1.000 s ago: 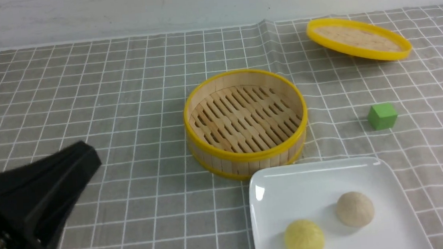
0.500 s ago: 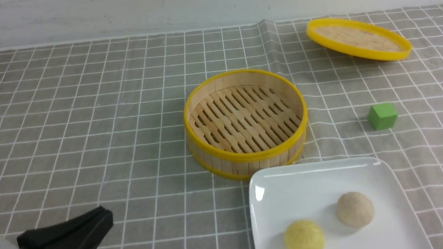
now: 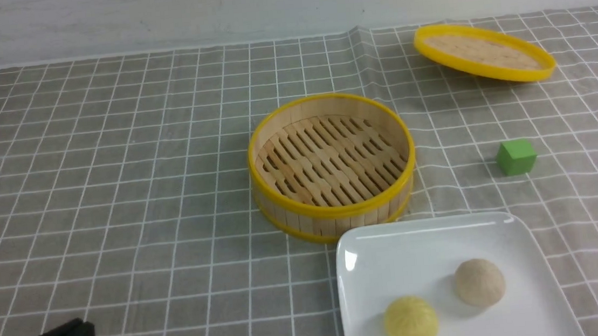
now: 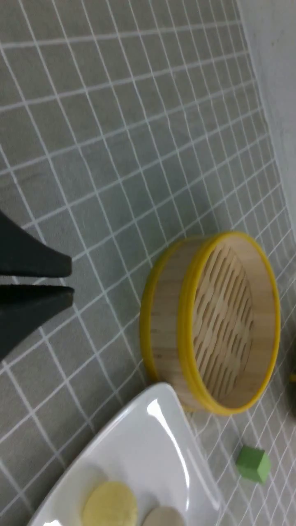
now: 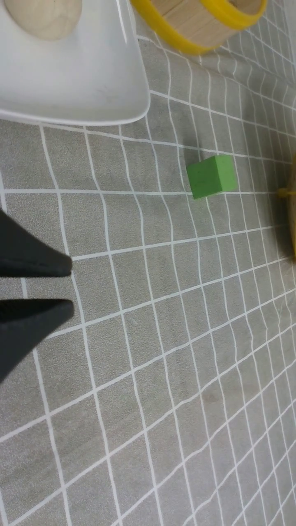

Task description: Put the steamed buns into the plate on the grey tablecloth.

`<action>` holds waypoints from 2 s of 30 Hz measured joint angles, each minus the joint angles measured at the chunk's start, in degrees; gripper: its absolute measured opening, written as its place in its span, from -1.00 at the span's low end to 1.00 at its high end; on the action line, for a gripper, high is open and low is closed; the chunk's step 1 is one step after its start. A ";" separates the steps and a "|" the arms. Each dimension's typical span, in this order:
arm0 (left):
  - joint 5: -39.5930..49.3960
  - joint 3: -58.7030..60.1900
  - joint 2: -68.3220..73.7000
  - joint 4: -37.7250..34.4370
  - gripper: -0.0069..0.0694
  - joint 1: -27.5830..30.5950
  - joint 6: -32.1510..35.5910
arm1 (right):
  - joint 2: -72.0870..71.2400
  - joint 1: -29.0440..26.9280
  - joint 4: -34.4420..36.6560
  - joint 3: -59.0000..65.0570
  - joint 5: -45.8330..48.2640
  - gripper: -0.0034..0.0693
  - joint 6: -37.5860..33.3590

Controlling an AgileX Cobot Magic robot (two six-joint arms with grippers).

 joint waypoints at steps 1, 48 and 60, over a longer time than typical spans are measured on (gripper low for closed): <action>-0.11 0.07 -0.35 -0.70 -0.68 1.17 0.64 | 0.00 0.00 0.00 0.00 0.00 -0.62 0.00; -0.55 15.61 -14.56 -14.47 -0.57 34.22 9.06 | 0.00 0.00 0.00 0.00 -0.06 -0.48 0.00; -0.51 15.61 -14.56 -14.43 -0.55 34.22 9.06 | 0.00 0.00 0.00 0.00 -0.06 -0.44 0.00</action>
